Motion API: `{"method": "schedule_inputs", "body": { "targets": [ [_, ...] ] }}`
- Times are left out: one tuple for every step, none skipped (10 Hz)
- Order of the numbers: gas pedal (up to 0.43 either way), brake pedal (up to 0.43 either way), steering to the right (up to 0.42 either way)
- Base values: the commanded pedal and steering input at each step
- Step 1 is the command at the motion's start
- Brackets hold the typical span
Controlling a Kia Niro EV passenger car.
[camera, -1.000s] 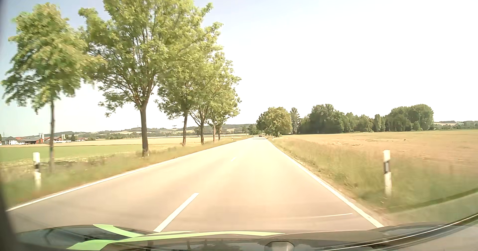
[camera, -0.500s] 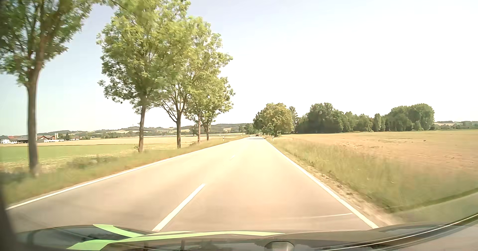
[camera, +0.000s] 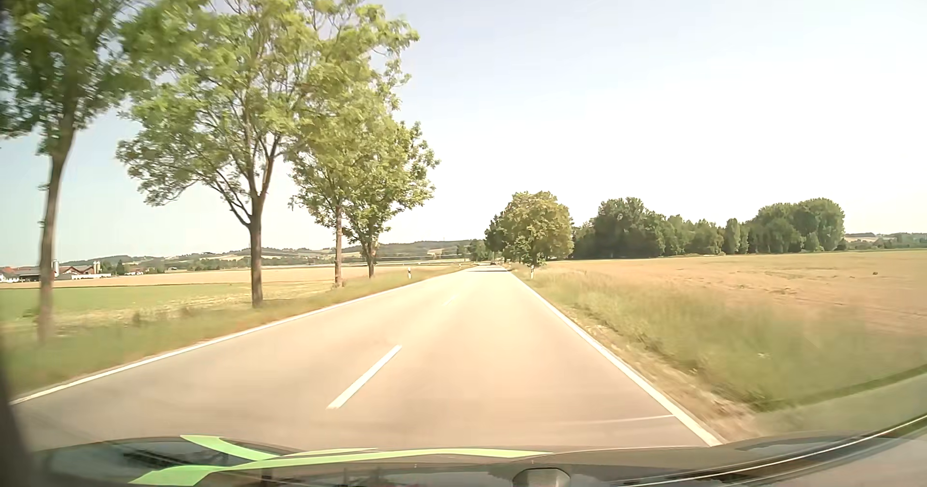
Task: Follow the waypoints while adhering to traffic rules and regulations
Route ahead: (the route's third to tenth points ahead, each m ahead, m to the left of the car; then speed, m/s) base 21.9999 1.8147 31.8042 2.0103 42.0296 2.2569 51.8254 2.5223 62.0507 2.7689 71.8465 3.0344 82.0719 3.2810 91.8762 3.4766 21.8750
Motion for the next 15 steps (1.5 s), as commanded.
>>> {"method": "schedule_inputs", "body": {
  "targets": [
    [0.087, 0.000, -0.002],
    [0.098, 0.000, -0.003],
    [0.130, 0.000, -0.003],
    [0.150, 0.000, -0.005],
    [0.169, 0.000, -0.006],
    [0.177, 0.000, -0.007],
    [0.189, 0.000, -0.007],
    [0.209, 0.000, -0.007],
    [0.220, 0.000, -0.007],
    [0.220, 0.000, -0.007],
    [0.228, 0.000, -0.006],
    [0.228, 0.000, -0.006],
    [0.228, 0.000, -0.006],
    [0.228, 0.000, -0.005],
    [0.228, 0.000, -0.004]
  ]
}}
